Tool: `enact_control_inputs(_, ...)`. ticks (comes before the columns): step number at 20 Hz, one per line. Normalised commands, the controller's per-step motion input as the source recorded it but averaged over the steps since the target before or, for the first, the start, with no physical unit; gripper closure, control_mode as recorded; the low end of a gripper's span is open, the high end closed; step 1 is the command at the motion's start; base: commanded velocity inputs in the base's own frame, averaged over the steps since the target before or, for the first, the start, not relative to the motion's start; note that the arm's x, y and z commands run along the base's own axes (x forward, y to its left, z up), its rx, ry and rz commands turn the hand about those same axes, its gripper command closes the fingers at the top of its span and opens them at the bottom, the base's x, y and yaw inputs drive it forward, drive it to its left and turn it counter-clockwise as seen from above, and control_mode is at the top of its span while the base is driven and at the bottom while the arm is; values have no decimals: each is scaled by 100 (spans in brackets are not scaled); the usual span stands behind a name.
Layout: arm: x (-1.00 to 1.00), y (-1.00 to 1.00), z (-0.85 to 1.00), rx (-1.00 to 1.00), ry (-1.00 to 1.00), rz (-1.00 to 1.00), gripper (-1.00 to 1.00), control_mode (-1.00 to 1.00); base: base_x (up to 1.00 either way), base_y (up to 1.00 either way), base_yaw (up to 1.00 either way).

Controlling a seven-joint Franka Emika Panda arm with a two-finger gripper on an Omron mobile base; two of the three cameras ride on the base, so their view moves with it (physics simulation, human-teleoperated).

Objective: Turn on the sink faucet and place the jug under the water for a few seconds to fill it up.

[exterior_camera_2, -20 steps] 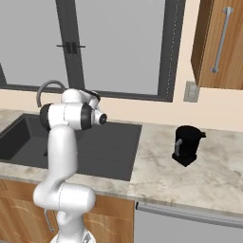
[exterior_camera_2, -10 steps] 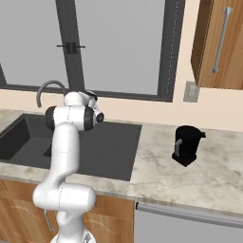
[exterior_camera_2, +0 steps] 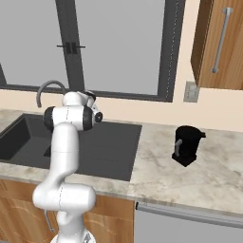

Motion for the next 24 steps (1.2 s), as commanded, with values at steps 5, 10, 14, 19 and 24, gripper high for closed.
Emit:
enact_control_inputs(5,41,13,-16,0,4,0,100,-100,0,0,0)
enact_control_inputs(10,24,3,-4,0,1,-2,100,-100,0,0,0)
enact_control_inputs(14,5,0,0,0,2,-15,100,-100,0,0,0)
enact_control_inputs(19,1,-38,0,11,12,-23,100,-100,0,0,0)
enact_control_inputs(24,0,-62,-4,18,22,-31,100,-100,0,0,0)
